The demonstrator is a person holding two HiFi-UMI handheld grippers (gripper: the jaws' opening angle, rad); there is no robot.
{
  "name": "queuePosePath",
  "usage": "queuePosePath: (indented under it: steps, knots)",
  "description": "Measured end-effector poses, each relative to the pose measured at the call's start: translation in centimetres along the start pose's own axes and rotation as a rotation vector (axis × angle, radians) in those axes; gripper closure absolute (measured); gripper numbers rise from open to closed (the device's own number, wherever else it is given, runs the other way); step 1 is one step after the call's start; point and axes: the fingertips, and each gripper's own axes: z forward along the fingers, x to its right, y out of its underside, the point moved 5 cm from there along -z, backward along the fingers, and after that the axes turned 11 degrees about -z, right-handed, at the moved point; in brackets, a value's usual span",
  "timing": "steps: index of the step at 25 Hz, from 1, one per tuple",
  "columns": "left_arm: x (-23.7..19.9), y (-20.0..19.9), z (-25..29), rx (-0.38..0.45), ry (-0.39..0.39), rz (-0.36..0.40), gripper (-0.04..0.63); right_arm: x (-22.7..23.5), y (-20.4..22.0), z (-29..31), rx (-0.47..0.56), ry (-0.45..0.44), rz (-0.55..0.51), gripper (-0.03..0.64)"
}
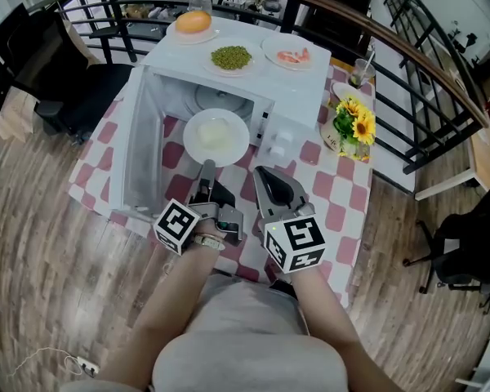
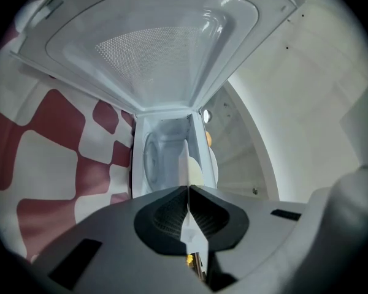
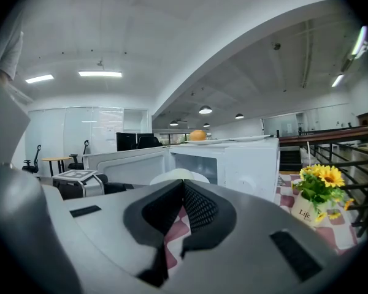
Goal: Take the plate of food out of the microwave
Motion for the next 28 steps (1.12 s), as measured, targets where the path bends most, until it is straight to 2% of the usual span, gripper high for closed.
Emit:
queuePosePath:
  steps: [13,16,20,28]
  knots:
    - [3.4,1.4,-1.4,-0.01,0.106,-0.01,0.584,-0.5,0.3,-0.4,-0.007,0.016,0.012,0.592]
    - [3.8,1.7,-1.8,-0.017,0.105,-0.001,0.583,-0.9,0.2,-0.5,-0.005,0.002,0.0,0.592]
    - [4.2,2.3,-1.9,-0.024,0.129,-0.024,0.583,-0.8,0.3,-0.7,-0.012,0.002,0.005,0.592]
    - [4.2,3.0,-1.9,-0.036,0.127,-0.047,0.583,-0.8,0.4,-0.8,-0.017,-0.005,0.002,0.592]
